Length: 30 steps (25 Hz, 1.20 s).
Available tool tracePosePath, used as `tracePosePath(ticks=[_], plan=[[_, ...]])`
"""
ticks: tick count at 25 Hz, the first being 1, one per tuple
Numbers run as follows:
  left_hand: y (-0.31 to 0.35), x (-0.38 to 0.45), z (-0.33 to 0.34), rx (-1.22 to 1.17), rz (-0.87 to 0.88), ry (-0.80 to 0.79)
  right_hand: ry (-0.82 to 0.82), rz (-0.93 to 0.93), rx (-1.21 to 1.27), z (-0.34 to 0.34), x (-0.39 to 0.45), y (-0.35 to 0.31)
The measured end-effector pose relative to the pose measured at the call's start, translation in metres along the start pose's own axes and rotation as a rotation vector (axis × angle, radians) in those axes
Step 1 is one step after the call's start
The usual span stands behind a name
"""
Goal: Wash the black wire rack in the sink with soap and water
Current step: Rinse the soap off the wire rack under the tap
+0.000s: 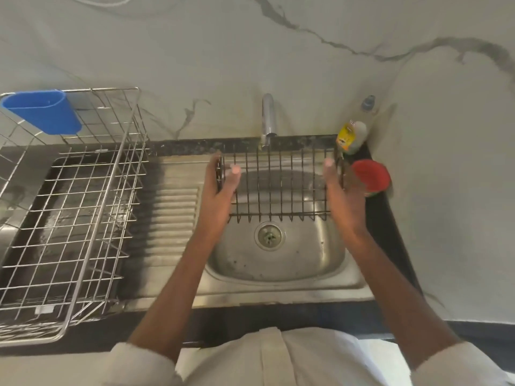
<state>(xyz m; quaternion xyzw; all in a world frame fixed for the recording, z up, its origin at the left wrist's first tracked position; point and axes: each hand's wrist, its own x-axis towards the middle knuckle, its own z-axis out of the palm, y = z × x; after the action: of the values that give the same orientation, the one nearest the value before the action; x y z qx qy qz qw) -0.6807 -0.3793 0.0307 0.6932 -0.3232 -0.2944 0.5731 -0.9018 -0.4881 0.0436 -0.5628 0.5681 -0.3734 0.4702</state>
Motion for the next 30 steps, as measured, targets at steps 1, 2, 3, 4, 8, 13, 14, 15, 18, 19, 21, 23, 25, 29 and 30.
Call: tracePosePath(ticks=[1,2,3,4,8,13,14,15,18,19,21,23,25,29,30], plan=[[0.009,0.006,-0.002,-0.066,0.071,0.008,0.035,-0.056,0.038,-0.005,0.0,-0.013],[0.013,0.007,-0.002,-0.116,0.108,0.013,0.081,-0.095,0.07,-0.006,-0.003,-0.017],[0.008,0.003,0.0,-0.119,0.127,0.014,0.117,-0.118,0.076,-0.003,-0.009,-0.012],[-0.003,-0.004,0.003,-0.069,0.116,0.013,0.127,-0.105,0.06,0.005,-0.018,0.001],[-0.068,-0.021,0.011,0.041,-0.255,-0.037,0.003,0.139,-0.236,0.034,-0.031,0.052],[-0.034,-0.022,-0.007,-0.006,0.05,0.017,0.164,-0.194,0.011,0.009,-0.026,0.011],[-0.035,-0.027,-0.008,-0.022,0.092,0.016,0.164,-0.231,0.055,0.009,-0.034,0.018],[-0.047,-0.028,-0.003,-0.013,0.099,-0.011,0.139,-0.182,0.037,0.017,-0.042,0.032],[-0.065,-0.025,-0.005,0.088,-0.245,-0.114,0.017,0.156,-0.204,0.038,-0.043,0.06],[-0.065,-0.023,-0.007,0.087,-0.281,-0.134,0.017,0.198,-0.226,0.04,-0.038,0.063],[-0.052,-0.019,-0.014,0.039,-0.125,-0.07,0.113,0.075,-0.161,0.041,-0.038,0.045],[-0.052,-0.02,-0.02,-0.003,-0.02,-0.055,0.147,-0.064,-0.029,0.039,-0.051,0.04],[-0.051,-0.021,-0.019,0.045,-0.102,-0.037,0.136,0.022,-0.111,0.047,-0.056,0.05],[-0.054,-0.018,-0.019,0.006,-0.319,0.003,0.142,0.284,-0.119,0.05,-0.055,0.059],[-0.048,-0.019,-0.023,-0.013,-0.299,0.017,0.168,0.236,-0.039,0.045,-0.061,0.053]])
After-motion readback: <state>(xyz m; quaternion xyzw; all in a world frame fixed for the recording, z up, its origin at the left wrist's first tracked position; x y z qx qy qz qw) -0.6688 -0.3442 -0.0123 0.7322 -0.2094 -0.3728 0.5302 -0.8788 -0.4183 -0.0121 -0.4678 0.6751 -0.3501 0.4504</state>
